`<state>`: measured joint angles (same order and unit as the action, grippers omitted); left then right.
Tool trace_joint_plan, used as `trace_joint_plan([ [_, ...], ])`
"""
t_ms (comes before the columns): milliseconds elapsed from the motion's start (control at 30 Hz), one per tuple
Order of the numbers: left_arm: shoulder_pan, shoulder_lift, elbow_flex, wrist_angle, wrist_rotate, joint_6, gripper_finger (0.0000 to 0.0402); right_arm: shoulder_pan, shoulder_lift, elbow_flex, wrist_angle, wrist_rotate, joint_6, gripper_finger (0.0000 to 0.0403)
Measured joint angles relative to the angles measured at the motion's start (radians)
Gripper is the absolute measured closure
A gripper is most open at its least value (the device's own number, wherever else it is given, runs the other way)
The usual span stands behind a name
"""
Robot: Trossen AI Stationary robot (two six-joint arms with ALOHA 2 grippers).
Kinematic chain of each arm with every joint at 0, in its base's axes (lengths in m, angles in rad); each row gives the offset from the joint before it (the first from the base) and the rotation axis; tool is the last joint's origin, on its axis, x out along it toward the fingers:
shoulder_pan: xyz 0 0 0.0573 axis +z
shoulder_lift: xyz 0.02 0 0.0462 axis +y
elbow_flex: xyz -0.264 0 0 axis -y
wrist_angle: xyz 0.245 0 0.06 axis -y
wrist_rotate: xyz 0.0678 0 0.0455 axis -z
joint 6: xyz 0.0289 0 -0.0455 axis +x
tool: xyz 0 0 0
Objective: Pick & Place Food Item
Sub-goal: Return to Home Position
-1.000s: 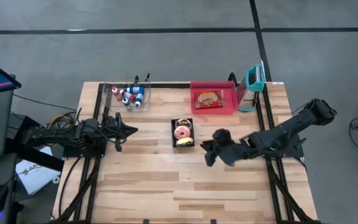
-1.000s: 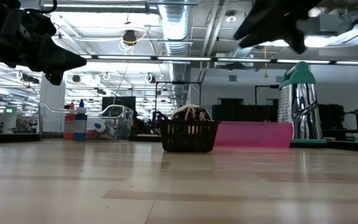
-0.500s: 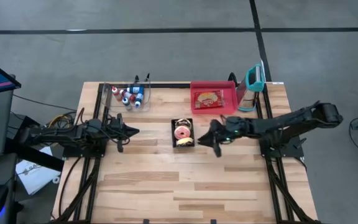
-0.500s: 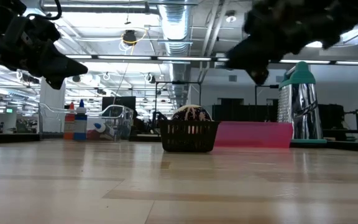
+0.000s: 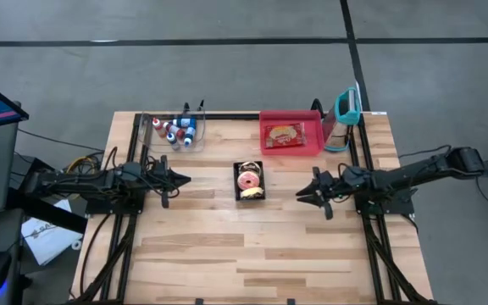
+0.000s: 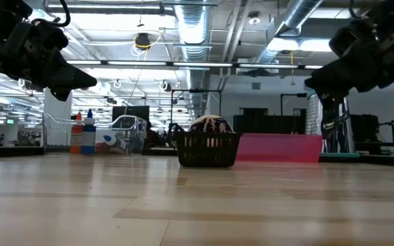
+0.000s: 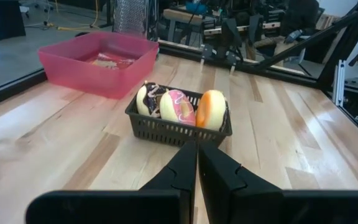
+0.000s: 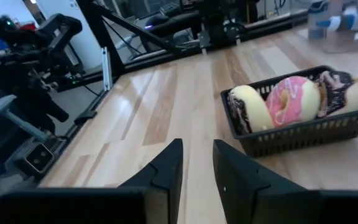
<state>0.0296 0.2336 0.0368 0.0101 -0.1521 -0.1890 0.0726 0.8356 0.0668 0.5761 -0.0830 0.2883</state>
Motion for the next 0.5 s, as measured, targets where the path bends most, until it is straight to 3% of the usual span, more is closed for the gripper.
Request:
trace_joint_plan([
  [167,0.0,0.004,0.0,-0.002,0.0,0.0,0.0389,-0.013,-0.119,-0.059,-0.04,0.005,-0.025,0.0321],
  [367,0.0,0.004,0.0,-0.001,0.0,0.0,0.0389,-0.018,-0.316,-0.059,-0.272,0.009,-0.113,0.0321],
  [500,0.0,0.004,0.0,-0.001,0.0,0.0,0.0389,-0.024,-0.504,-0.059,-0.475,0.077,-0.141,0.0321],
])
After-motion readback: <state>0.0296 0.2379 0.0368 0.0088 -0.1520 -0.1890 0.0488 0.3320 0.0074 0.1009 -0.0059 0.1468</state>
